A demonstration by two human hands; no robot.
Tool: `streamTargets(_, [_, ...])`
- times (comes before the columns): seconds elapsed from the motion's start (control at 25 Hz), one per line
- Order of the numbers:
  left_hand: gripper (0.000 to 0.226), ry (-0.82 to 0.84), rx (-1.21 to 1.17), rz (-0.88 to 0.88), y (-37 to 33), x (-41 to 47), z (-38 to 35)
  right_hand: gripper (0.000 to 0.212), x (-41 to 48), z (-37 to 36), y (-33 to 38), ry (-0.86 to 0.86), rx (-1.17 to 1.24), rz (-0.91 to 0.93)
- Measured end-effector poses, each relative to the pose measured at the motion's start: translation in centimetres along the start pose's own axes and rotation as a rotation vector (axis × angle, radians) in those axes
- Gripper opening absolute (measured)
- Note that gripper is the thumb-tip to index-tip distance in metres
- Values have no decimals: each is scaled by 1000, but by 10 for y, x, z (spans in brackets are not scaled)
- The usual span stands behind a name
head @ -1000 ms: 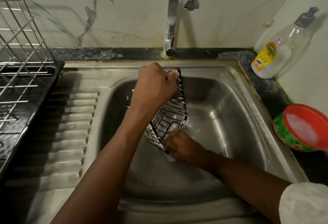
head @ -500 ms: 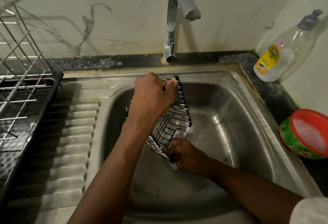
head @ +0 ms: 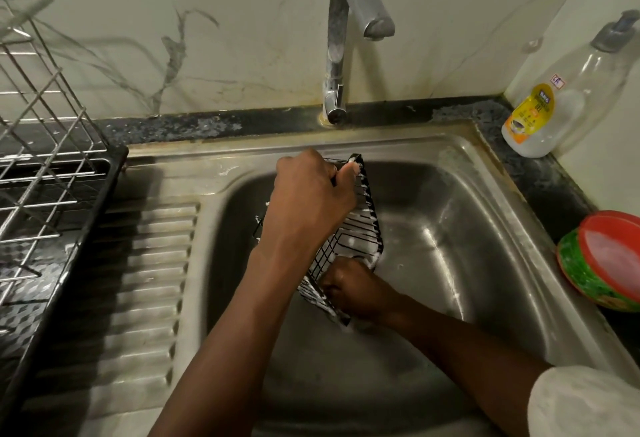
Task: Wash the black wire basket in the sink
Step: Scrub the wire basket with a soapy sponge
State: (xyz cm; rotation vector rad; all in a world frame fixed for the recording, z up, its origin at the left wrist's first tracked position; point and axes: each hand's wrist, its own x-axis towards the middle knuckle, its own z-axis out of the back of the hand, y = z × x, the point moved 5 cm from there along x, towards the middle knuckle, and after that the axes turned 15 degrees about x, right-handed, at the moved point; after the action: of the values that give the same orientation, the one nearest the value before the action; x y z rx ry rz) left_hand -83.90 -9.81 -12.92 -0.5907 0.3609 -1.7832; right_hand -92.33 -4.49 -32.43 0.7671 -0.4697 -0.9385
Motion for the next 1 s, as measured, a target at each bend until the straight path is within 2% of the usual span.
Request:
streamTargets(0.08, [62, 1, 16, 6, 1, 1, 0, 12, -1, 4, -13, -13, 47, -49])
streamTargets(0.2, [62, 9, 11, -7, 0, 1, -1, 20, -5, 25, -34, -171, -133, -62])
streamTargets(0.32, [62, 3, -1, -31, -3, 1, -2, 22, -7, 34, -35, -298, -178, -200])
streamTargets(0.36, [62, 6, -1, -33, -3, 1, -3, 19, -6, 24, -28, -282, -161, -175])
streamTargets(0.44, [62, 10, 9, -23, -2, 1, -2, 14, -4, -6, -10, -149, -182, -10])
streamTargets(0.52, [63, 11, 32, -19, -1, 1, 0, 17, -2, -10, -15, -49, -100, -28])
streamTargets(0.68, [63, 4, 9, -40, -3, 0, -2, 17, -7, 38, -47, -282, -144, -113])
streamTargets(0.76, [61, 13, -15, -33, -4, -1, -4, 15, -9, 36, -45, -341, -130, -188])
streamTargets(0.92, [61, 20, -10, -4, 2, -1, -1, 15, -7, 2, -33, -110, -79, -221])
streamTargets(1.0, [61, 4, -11, 13, 8, 2, 1, 13, -5, 19, -41, -144, -128, -217])
